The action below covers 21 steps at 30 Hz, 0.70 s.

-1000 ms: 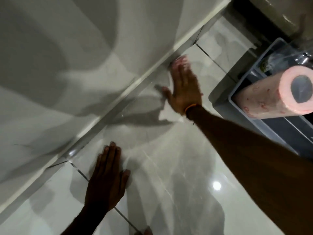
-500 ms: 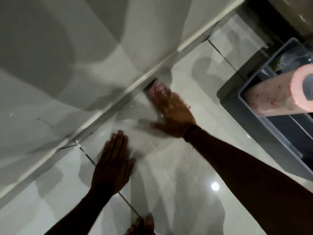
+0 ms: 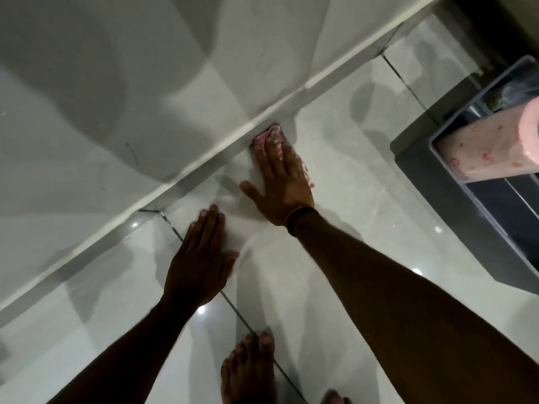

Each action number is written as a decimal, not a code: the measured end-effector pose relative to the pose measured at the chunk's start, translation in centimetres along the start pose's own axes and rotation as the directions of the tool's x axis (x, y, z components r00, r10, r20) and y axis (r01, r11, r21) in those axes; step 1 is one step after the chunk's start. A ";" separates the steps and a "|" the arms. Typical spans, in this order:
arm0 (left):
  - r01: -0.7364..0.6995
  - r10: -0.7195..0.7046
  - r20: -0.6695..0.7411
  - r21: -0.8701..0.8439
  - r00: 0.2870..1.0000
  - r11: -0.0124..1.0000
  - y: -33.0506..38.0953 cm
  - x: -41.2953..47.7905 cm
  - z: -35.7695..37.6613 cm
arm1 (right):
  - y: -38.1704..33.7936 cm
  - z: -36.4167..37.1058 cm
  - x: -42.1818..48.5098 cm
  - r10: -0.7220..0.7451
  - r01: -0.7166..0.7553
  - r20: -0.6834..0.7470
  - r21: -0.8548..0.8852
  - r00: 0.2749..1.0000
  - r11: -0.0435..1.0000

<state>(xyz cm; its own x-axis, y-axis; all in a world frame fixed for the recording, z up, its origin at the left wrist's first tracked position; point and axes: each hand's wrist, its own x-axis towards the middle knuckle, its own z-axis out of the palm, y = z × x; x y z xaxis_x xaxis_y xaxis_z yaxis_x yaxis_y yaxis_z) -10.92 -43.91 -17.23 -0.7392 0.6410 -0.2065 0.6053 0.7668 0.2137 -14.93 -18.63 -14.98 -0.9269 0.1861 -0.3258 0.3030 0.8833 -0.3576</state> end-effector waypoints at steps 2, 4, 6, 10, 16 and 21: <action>0.034 -0.033 0.034 -0.018 0.999 0.999 -0.3 -0.6 -0.3 | -3.1 1.2 -1.1 0.006 -0.007 0.027 0.015 1.000 1.000; 0.038 -0.036 0.051 -0.030 0.998 0.999 -0.7 -1.2 -0.5 | -5.4 3.1 -3.4 -0.212 0.218 0.112 -0.044 0.971 0.975; 0.032 -0.031 0.053 -0.021 0.998 0.999 -1.0 -1.8 -0.5 | -4.9 3.8 -3.9 -0.328 0.341 0.140 -0.080 0.934 0.937; 0.079 -0.079 0.098 0.004 0.992 0.997 -1.3 -2.4 -0.5 | -5.9 3.1 -1.5 0.064 -0.066 0.042 0.042 0.997 0.997; -0.005 -0.010 0.189 0.078 0.982 0.997 -2.4 -2.6 -0.4 | -7.1 4.7 -4.8 -0.300 0.301 0.088 -0.002 0.950 0.954; 0.104 -0.100 0.115 -0.024 0.988 0.994 -1.7 -2.9 -0.6 | -1.1 -0.2 1.1 0.131 -0.131 -0.047 0.014 0.990 0.991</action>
<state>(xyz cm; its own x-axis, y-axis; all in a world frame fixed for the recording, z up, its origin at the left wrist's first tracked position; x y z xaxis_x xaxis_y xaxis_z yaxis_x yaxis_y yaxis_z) -9.99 -47.07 -16.44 -0.7574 0.5605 -0.3349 0.5183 0.8281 0.2138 -16.30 -19.36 -14.79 -0.8885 0.3202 -0.3286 0.4246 0.8453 -0.3244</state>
